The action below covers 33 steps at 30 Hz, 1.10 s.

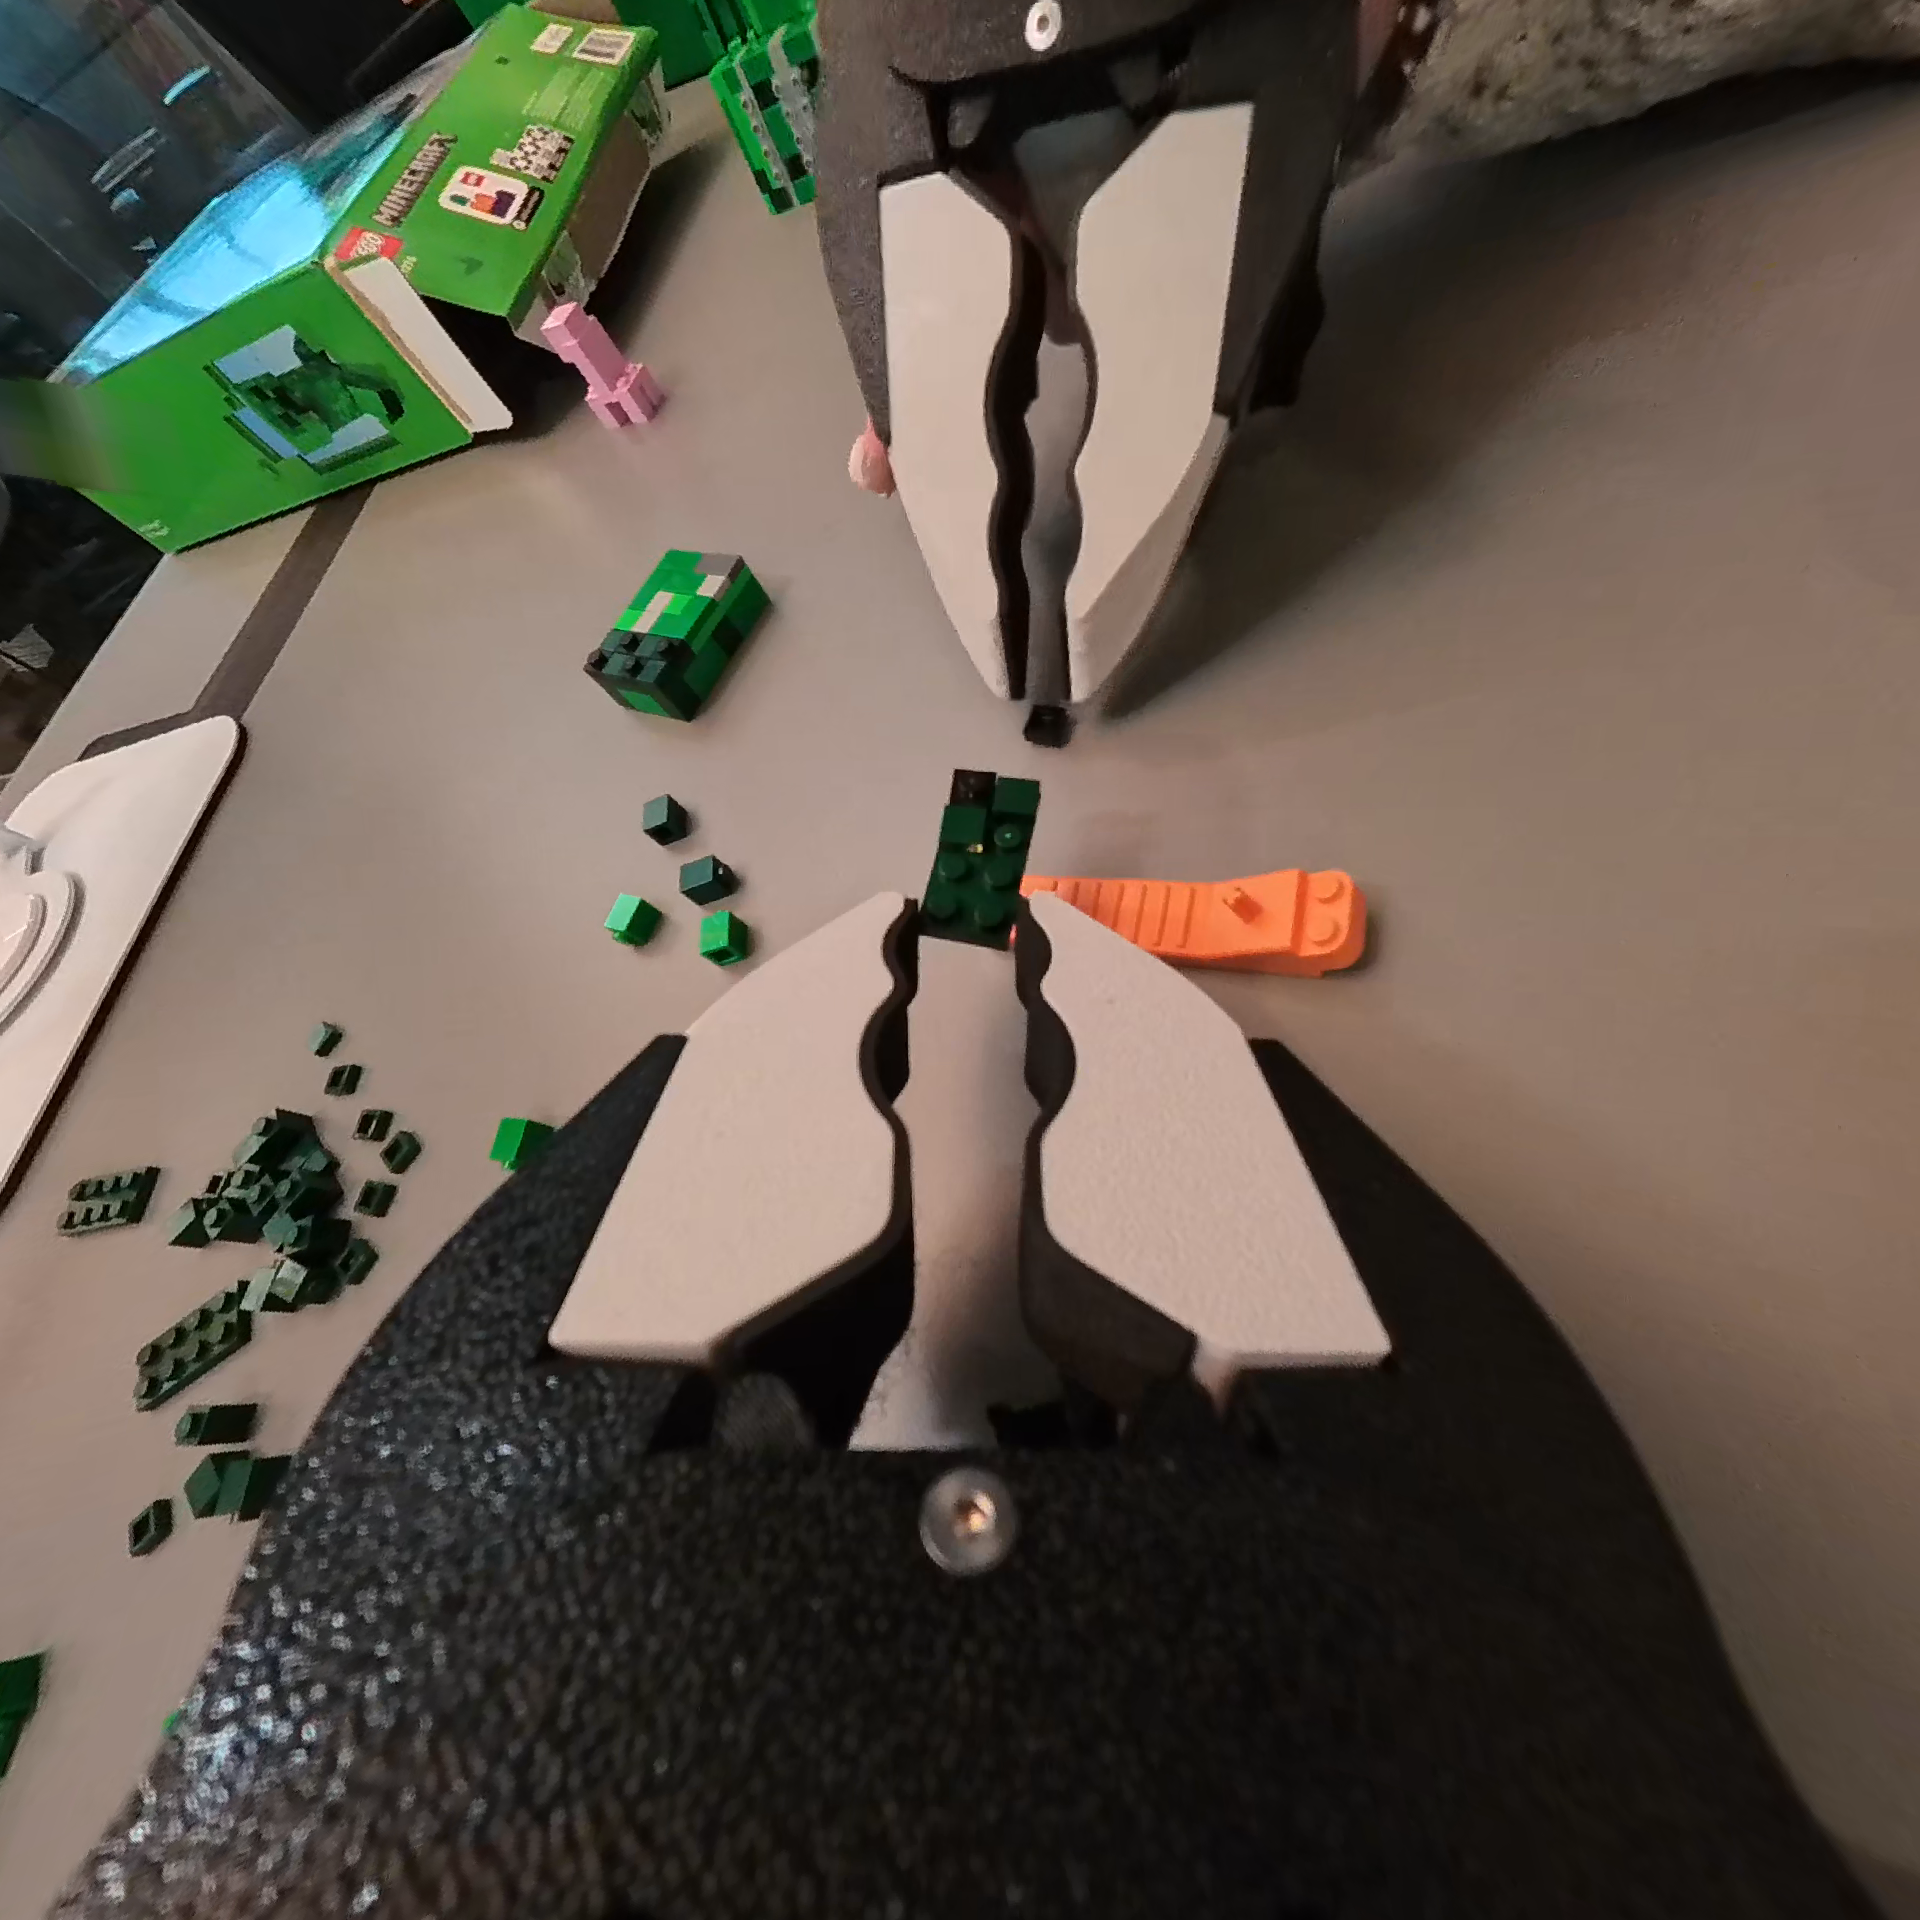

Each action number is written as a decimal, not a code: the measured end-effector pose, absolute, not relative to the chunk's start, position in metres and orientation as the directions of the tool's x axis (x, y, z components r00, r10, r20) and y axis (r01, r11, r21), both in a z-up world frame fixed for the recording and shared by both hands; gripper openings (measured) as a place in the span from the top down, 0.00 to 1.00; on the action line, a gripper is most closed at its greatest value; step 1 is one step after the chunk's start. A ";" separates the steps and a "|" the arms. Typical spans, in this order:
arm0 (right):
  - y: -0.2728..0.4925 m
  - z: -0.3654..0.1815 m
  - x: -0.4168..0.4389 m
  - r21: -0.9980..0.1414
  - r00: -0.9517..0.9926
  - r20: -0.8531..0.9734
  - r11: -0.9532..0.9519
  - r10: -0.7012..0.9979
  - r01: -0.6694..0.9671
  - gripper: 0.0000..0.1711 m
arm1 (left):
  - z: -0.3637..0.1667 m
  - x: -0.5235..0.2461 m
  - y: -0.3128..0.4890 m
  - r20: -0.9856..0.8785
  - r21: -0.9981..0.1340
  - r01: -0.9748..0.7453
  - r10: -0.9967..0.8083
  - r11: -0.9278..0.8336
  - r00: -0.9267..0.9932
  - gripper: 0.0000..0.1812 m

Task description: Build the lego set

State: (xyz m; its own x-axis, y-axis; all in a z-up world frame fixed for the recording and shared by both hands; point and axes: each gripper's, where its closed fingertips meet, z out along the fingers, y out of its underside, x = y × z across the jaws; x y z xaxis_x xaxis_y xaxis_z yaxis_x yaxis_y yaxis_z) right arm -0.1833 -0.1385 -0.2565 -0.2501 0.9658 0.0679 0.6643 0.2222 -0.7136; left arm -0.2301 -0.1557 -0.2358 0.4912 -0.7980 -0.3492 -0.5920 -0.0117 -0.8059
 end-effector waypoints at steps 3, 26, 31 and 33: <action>-0.137 -0.258 -0.183 -0.710 -0.270 0.061 0.232 0.961 0.664 0.93 | -0.236 -0.230 -0.156 -0.349 -0.806 -0.592 -0.798 -0.012 0.491 0.91; -0.162 -0.240 -0.202 -0.708 -0.334 0.110 0.310 0.936 0.635 0.96 | -0.236 -0.221 -0.159 -0.349 -0.805 -0.593 -0.802 -0.008 0.485 0.91; -0.164 -0.238 -0.202 -0.708 -0.339 0.114 0.315 0.934 0.632 0.96 | -0.237 -0.220 -0.159 -0.352 -0.800 -0.600 -0.803 -0.008 0.481 0.91; -0.164 -0.238 -0.202 -0.709 -0.339 0.114 0.316 0.934 0.631 0.96 | -0.238 -0.220 -0.159 -0.353 -0.798 -0.602 -0.803 -0.008 0.480 0.91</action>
State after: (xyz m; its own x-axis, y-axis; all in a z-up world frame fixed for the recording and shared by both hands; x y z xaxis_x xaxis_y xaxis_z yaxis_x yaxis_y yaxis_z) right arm -0.2019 -0.1642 -0.2378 -0.3390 0.9339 0.1140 0.6308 0.3155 -0.7089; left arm -0.2204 -0.1590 -0.2375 0.4795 -0.8033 -0.3533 -0.6022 -0.0084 -0.7983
